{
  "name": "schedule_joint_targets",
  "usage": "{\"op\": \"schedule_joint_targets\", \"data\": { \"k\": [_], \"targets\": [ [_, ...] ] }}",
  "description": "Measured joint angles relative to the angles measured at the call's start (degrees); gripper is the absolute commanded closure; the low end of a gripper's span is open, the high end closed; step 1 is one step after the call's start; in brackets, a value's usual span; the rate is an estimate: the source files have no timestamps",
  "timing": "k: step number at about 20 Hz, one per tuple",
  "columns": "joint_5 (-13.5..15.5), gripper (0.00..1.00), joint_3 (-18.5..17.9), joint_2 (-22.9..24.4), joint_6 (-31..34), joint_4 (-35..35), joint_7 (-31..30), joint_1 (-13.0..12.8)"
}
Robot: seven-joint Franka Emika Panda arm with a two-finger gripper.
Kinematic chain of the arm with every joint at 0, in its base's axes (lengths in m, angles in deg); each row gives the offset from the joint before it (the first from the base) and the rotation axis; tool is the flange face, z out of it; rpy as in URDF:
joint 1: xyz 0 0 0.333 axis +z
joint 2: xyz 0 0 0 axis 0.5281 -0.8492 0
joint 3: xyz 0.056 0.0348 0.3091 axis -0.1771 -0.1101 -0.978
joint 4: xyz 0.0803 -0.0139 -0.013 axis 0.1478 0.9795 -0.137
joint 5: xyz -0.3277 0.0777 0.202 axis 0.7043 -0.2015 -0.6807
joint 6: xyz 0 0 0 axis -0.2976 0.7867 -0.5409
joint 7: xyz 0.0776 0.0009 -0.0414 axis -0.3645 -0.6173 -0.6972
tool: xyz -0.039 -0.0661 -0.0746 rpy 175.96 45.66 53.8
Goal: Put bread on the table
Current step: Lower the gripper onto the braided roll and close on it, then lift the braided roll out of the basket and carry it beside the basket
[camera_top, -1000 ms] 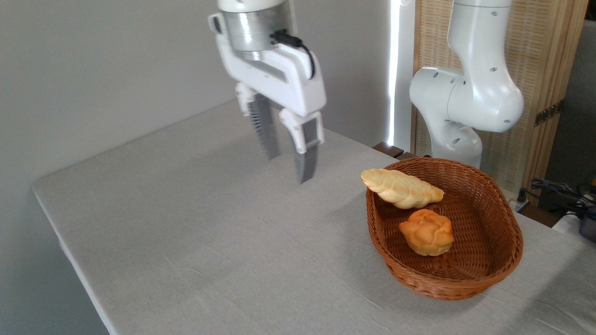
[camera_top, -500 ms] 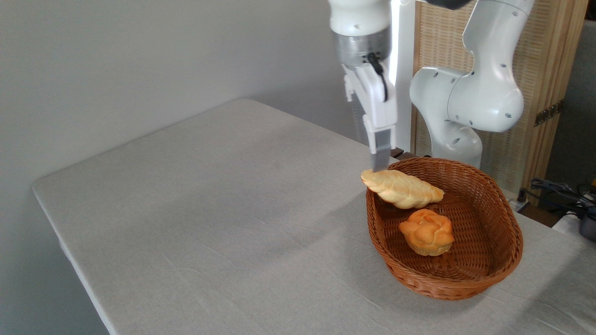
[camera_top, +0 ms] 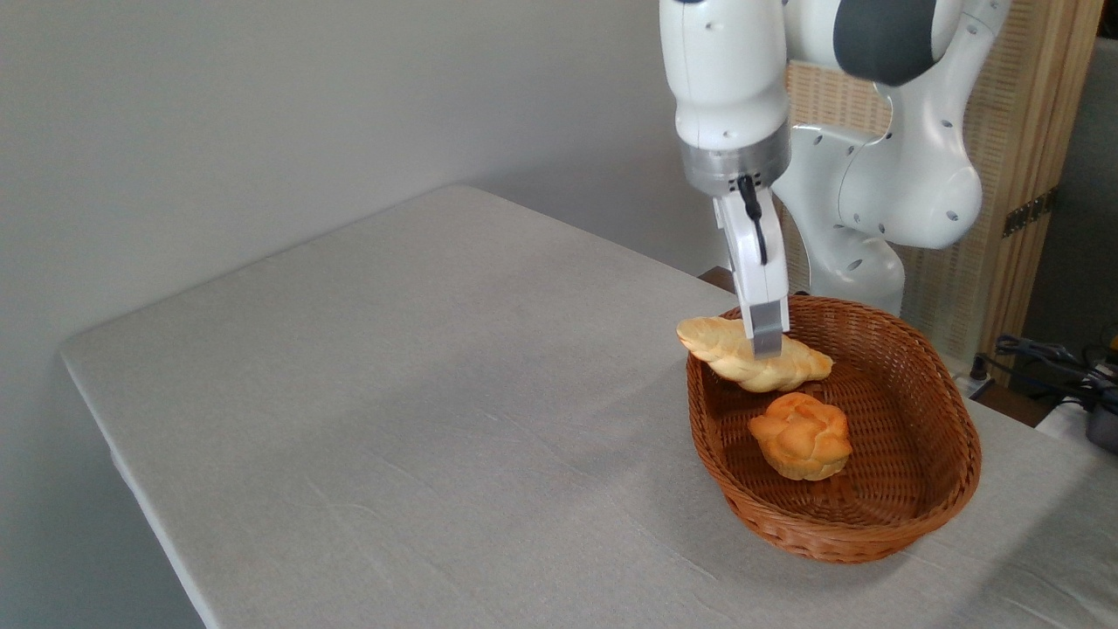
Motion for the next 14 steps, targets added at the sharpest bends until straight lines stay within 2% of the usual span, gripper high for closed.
{"op": "schedule_joint_targets", "data": {
  "k": [6, 7, 8, 10, 11, 14],
  "targets": [
    [-0.14, 0.0, 0.0, -0.11, -5.72, 3.63, 0.0, -0.19],
    [-0.18, 0.1, 0.0, -0.11, -6.18, 3.9, 0.0, -0.19],
    [-0.21, 0.36, 0.0, -0.12, -6.61, 4.23, 0.0, -0.2],
    [-0.22, 0.78, 0.0, -0.12, -7.18, 4.83, 0.0, -0.21],
    [-0.22, 0.82, 0.0, -0.16, -7.3, 5.01, 0.0, -0.25],
    [-0.22, 0.82, 0.02, -0.54, -7.33, 5.18, 0.04, -1.03]
  ]
}}
